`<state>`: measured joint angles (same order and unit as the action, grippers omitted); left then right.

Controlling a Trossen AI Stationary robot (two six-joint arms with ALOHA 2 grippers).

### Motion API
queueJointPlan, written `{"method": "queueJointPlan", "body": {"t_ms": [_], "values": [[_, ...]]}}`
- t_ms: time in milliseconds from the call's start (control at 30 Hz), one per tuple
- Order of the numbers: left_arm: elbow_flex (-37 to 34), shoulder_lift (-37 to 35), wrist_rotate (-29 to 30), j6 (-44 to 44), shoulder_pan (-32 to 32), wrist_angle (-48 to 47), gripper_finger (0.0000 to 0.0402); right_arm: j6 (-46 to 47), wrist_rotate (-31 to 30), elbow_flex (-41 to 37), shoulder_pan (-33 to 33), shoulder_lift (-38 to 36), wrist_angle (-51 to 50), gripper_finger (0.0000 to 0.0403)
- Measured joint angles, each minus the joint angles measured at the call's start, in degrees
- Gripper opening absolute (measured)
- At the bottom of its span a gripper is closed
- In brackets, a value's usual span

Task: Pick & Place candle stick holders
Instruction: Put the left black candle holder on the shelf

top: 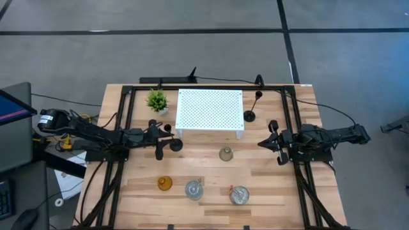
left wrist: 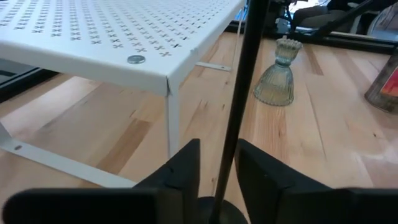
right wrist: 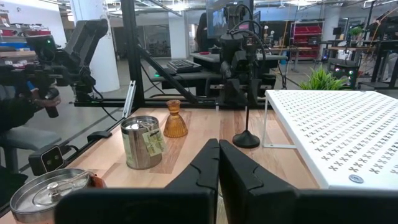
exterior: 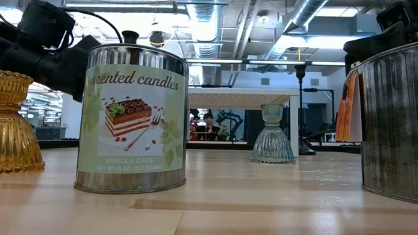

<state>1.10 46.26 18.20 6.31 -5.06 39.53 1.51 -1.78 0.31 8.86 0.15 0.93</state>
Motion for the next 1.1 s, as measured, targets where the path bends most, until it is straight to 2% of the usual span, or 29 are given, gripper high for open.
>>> {"method": "queueJointPlan", "body": {"t_ms": [200,700,933,1100], "values": [[0.00,-0.02,0.00,0.15,-0.02,1.05,0.0062,-0.01,-0.01,-0.01,0.00,-0.01,0.00,0.0000],[0.00,-0.06,-1.27,-0.07,0.02,2.05,0.0020,-0.01,-0.04,-0.01,-0.04,0.00,0.01,0.0000],[0.00,-0.05,-1.54,0.01,-0.02,2.01,0.0028,0.01,-0.02,0.00,-0.04,-0.01,0.02,0.0000],[0.00,-0.04,-1.47,0.31,-0.70,1.99,0.0016,-0.01,-0.02,0.00,-0.02,-0.01,0.00,0.0000]]}}
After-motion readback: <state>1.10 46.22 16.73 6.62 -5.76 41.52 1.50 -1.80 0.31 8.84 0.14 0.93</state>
